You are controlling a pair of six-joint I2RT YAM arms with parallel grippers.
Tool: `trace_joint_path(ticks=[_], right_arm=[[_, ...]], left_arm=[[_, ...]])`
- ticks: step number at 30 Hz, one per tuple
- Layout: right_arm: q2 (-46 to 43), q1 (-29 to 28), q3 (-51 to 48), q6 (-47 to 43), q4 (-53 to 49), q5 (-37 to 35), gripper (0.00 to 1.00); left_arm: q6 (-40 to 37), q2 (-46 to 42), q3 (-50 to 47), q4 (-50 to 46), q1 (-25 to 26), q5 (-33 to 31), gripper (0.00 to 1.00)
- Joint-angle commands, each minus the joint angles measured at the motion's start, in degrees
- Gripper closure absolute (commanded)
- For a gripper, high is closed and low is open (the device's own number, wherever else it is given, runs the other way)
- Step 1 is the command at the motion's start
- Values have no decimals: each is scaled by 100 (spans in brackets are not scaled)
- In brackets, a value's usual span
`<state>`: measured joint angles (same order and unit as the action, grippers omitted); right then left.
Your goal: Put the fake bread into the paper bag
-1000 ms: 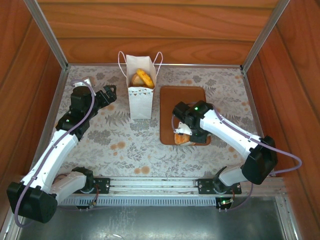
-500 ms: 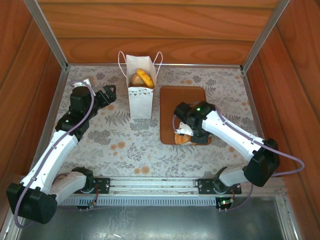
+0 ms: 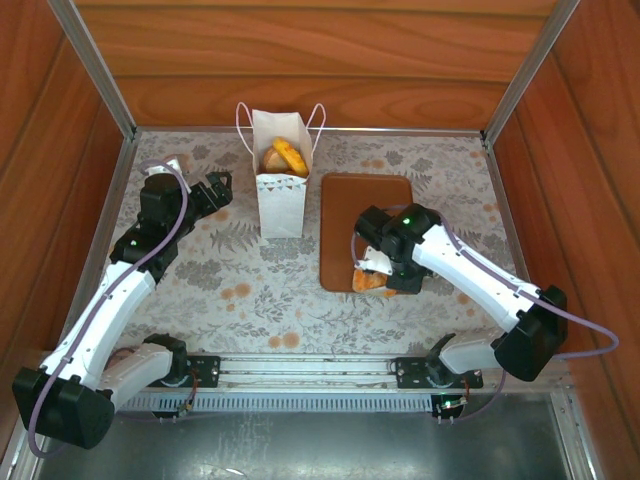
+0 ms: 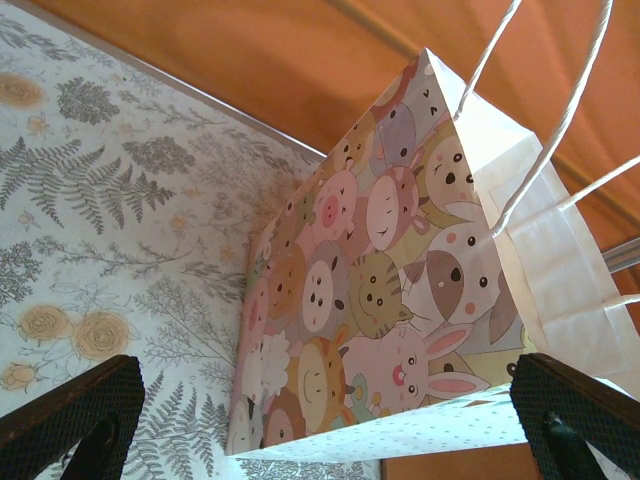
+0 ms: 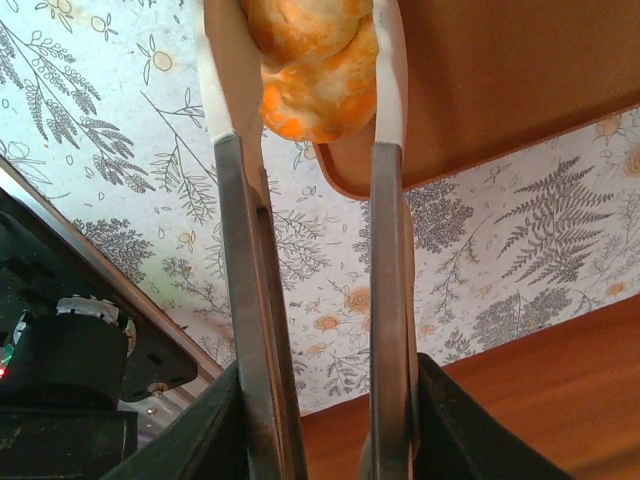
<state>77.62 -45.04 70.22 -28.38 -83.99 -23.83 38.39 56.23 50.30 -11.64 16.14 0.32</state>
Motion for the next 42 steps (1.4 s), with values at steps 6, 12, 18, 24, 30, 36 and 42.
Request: trace_joint_path(ticks=[6, 12, 18, 24, 30, 36, 42], right_arm=[[-151, -40, 1163, 523, -48, 381, 63], [-293, -67, 1953, 703, 363, 1077, 63], [-466, -67, 2545, 1058, 876, 1599, 63], [-313, -58, 3264, 1336, 1328, 1972, 63], [306, 76, 3885, 1269, 2015, 1846, 64], [1154, 399, 4460, 1265, 2415, 1854, 64], [2016, 661, 5078, 1142, 2167, 1875, 64]], left_arm=[[75, -55, 383, -109, -31, 215, 0], [259, 309, 788, -77, -35, 602, 3], [478, 876, 1206, 182, -33, 867, 10], [523, 1625, 1749, 462, -45, 999, 17], [507, 2394, 2404, 558, -85, 1271, 42], [708, 2852, 2631, 722, -138, 1241, 76], [647, 2912, 2678, 573, -158, 1064, 91]])
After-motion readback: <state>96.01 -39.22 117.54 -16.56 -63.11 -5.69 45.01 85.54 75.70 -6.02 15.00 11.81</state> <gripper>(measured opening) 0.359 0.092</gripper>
